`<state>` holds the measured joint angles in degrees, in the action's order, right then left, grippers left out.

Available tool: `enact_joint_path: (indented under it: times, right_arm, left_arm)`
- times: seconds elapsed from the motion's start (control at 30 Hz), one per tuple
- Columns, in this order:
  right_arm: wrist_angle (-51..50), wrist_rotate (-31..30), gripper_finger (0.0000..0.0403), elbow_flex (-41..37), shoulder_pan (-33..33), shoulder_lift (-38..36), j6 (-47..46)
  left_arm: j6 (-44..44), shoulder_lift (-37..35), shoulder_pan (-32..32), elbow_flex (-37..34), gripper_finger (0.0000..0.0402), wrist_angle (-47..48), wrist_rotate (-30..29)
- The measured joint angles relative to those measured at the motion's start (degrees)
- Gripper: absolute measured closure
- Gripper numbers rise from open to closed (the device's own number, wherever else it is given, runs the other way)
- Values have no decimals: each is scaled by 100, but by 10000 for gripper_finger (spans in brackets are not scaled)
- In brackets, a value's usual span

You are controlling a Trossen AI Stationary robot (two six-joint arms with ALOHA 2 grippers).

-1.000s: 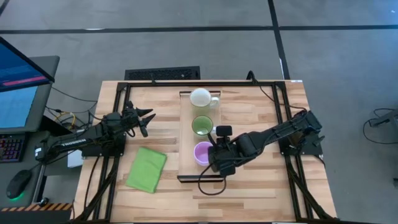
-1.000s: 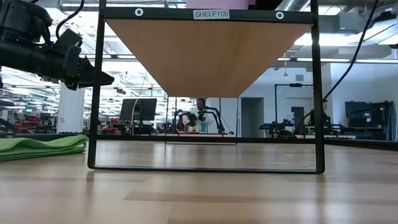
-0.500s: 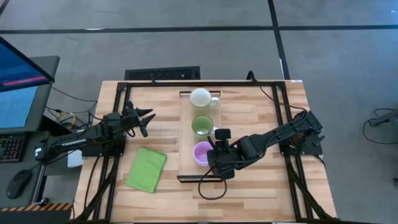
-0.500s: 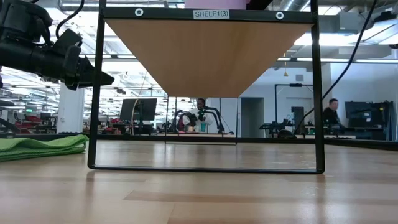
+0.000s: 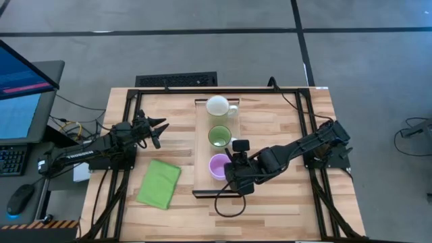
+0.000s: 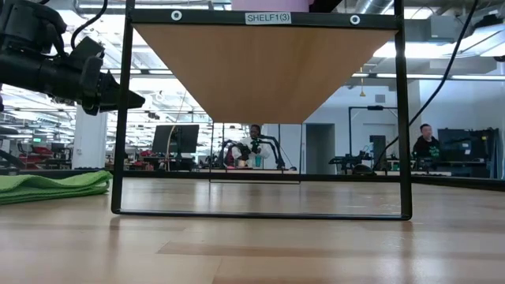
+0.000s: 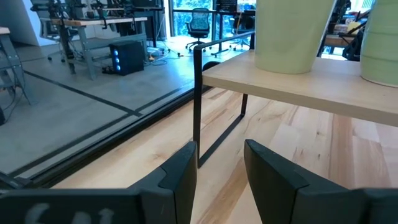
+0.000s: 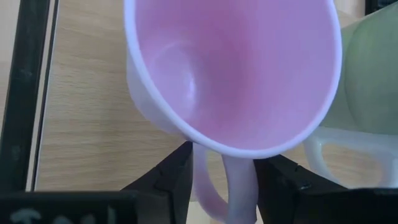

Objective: Stack small to large cups/mugs on shelf
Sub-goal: Put the pink mug on the shelf

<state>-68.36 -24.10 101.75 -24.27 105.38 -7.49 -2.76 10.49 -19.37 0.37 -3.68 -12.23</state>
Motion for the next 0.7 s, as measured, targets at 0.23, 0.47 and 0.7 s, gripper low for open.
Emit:
enact_joint_path:
  times: [0.23, 0.47, 0.7]
  right_arm:
    - [-40, 0, 236, 0, -2, 0, -2]
    - [-184, 36, 232, 0, -9, 0, -43]
    - [-192, 48, 204, 0, -9, 0, -299]
  left_arm:
    - [4, 2, 1, 0, 276, 0, 2]
    - [4, 2, 0, -1, 276, 2, 4]
    - [2, 1, 1, -1, 276, 2, 7]
